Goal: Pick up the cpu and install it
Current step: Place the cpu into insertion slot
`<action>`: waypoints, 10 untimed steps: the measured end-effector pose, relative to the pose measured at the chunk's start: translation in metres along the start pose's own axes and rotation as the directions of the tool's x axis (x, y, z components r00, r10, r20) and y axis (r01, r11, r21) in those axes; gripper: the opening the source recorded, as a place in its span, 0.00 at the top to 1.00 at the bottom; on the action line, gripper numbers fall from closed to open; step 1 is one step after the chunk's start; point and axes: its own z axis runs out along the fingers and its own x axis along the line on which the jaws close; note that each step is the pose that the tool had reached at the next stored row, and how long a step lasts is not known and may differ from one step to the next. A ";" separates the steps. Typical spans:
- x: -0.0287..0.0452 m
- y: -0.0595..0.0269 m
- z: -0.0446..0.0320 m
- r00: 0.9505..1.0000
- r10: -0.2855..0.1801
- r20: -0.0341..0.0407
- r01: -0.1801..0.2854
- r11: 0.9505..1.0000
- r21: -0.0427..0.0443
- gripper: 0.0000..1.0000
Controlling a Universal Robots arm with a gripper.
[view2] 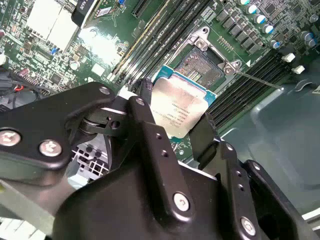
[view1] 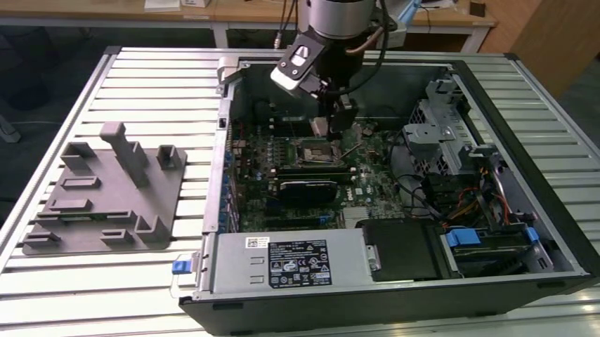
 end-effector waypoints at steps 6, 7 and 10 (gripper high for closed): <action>0.0000 0.0000 0.0000 1.000 -0.022 -0.001 0.022 1.000 0.000 0.46; 0.0000 0.0000 0.0000 1.000 -0.026 -0.001 0.026 1.000 0.000 0.46; 0.0000 0.0000 0.0000 0.999 -0.036 -0.002 0.036 0.999 0.000 0.46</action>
